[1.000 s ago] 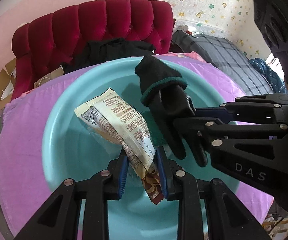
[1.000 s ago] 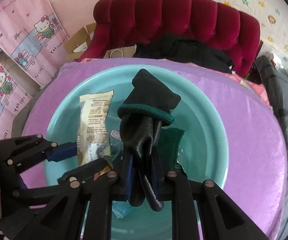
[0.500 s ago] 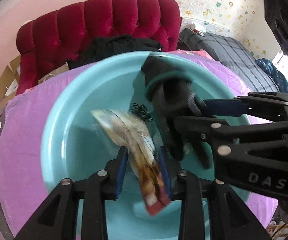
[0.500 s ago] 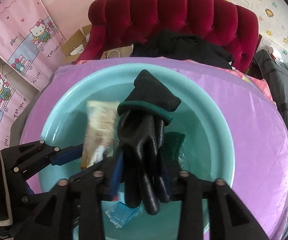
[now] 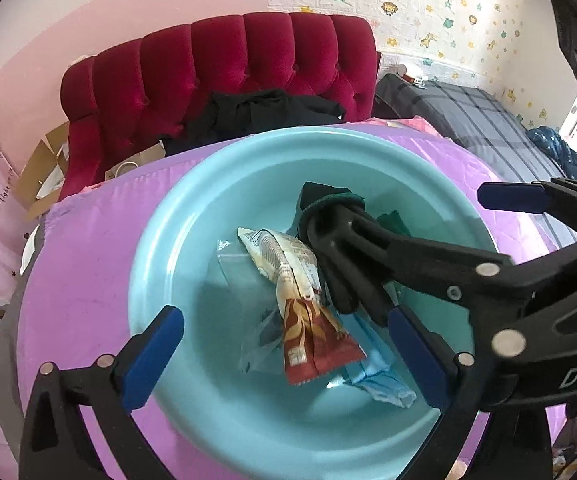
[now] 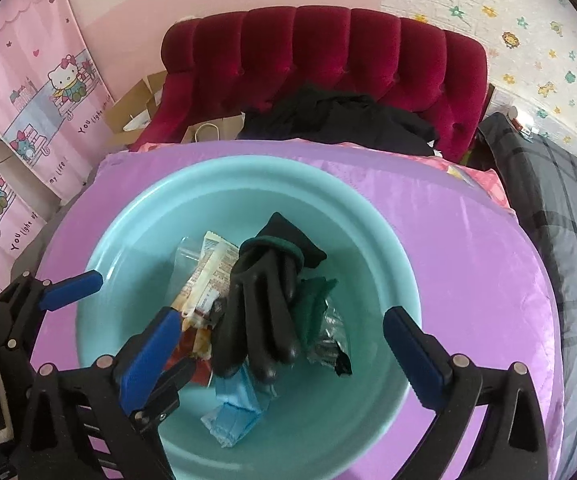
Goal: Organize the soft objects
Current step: 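Open both tools to drop the snack wrapper and glove into the basin, then withdraw both tools from the basin toward the white packet and tan cloth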
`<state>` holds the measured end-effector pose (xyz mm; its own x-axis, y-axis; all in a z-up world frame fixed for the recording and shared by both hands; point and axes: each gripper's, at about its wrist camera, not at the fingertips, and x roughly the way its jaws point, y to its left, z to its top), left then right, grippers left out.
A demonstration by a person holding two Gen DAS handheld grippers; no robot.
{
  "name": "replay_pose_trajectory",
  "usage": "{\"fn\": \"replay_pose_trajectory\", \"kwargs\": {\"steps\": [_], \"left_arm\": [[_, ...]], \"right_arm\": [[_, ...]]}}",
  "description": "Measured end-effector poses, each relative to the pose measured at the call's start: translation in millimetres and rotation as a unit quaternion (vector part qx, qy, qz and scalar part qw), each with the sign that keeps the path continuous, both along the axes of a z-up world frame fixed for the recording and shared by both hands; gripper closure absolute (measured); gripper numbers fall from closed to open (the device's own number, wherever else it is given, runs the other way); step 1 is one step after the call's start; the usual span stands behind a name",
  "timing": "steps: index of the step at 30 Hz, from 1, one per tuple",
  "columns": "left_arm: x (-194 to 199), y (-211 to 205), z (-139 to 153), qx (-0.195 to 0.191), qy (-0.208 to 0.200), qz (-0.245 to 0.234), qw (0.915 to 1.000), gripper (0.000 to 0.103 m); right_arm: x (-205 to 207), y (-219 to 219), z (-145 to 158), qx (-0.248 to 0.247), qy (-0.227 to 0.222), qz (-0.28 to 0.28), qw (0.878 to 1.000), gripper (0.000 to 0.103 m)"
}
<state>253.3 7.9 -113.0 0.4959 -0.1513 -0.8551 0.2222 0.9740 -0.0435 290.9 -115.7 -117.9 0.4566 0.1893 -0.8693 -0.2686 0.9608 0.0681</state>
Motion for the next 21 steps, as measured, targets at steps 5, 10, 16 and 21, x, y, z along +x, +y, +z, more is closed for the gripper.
{"fn": "replay_pose_trajectory", "kwargs": {"steps": [5,10,16,21], "left_arm": [[-20.3,5.6,10.8,0.0,-0.006,0.005,1.0,0.0],[-41.3,12.3,23.1,-0.014,-0.007,0.008,0.9998,0.0],[-70.1,16.5,37.8,-0.01,-0.025,0.007,0.9996,0.0],[-91.8,22.2,39.4,-0.022,-0.022,0.007,0.9995,0.0]], "right_arm": [[-19.0,-3.7,11.4,-0.001,-0.01,-0.001,1.0,0.0],[-41.0,-9.7,19.2,0.009,-0.005,-0.008,1.0,0.0],[-74.9,-16.7,26.6,0.017,-0.008,-0.014,1.0,0.0],[-99.8,-19.9,27.9,0.009,-0.012,-0.015,1.0,0.0]]}}
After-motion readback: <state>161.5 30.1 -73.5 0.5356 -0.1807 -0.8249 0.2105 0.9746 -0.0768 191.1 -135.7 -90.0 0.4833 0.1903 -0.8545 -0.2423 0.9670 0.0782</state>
